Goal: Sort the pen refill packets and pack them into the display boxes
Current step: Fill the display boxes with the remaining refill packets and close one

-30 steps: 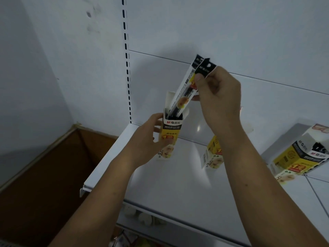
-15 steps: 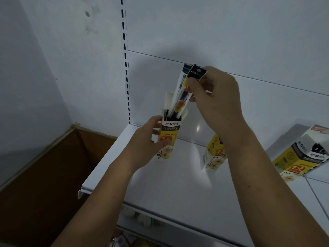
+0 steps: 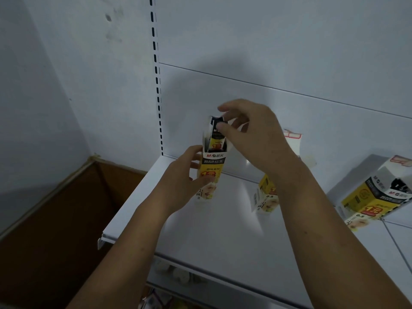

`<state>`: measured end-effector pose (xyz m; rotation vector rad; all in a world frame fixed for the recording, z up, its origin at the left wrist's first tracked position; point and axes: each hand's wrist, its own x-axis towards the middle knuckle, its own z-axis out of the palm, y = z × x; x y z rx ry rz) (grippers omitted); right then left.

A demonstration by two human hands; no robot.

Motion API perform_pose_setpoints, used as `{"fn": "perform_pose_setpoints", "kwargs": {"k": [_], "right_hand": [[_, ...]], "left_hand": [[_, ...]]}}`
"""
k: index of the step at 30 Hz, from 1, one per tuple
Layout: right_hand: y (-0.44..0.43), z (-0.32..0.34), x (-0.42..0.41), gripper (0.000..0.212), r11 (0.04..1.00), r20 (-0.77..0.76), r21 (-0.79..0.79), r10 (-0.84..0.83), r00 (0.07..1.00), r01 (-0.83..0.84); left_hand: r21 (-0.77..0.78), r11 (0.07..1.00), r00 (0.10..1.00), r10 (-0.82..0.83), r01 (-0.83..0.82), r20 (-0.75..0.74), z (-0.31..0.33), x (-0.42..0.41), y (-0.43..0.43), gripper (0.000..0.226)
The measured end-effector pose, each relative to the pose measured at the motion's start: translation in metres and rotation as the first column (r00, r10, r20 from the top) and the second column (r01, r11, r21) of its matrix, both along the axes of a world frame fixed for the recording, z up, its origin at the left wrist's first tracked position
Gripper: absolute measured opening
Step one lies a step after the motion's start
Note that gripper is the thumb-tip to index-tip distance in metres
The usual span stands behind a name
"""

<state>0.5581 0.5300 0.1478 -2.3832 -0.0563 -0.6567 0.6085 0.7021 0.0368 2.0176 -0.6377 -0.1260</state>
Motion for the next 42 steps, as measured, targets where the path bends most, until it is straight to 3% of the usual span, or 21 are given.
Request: {"fn": "perform_pose_setpoints", "kwargs": {"k": [4,8,12,19,28,35,42], "right_hand": [[0.001,-0.002,0.003,0.009,0.983,-0.086,-0.177,0.035,0.996,-0.05],[0.001,-0.012,0.003,0.012,0.967,-0.243,-0.234,0.038,0.969,-0.096],[-0.003,-0.007,0.003,0.007,0.974,-0.141,-0.221,0.022,0.99,-0.053],[0.002,-0.01,0.001,0.011,0.972,-0.255,-0.221,0.018,0.967,-0.076],[0.009,-0.014,-0.002,0.021,0.959,-0.204,-0.283,-0.031,0.979,-0.029],[0.014,-0.02,-0.008,0.032,0.848,-0.224,-0.53,-0.156,0.962,0.014],[0.018,-0.041,-0.033,0.039,0.965,0.026,-0.18,-0.188,0.982,0.19]], "left_hand": [[0.003,1.0,1.0,0.003,-0.003,-0.001,-0.001,0.0,0.0,0.059],[-0.002,1.0,1.0,-0.002,0.002,0.005,-0.001,0.0,-0.001,0.06],[-0.003,1.0,1.0,0.001,-0.001,0.018,-0.002,0.0,0.0,0.061],[-0.002,1.0,1.0,-0.002,0.002,0.013,-0.002,0.001,0.0,0.062],[-0.038,0.999,0.998,0.003,0.0,0.07,-0.006,0.005,-0.001,0.061],[-0.065,0.998,0.999,-0.012,0.016,0.053,-0.011,0.014,-0.008,0.059],[-0.141,0.988,0.998,-0.062,0.064,0.025,-0.021,0.016,-0.009,0.065]]}}
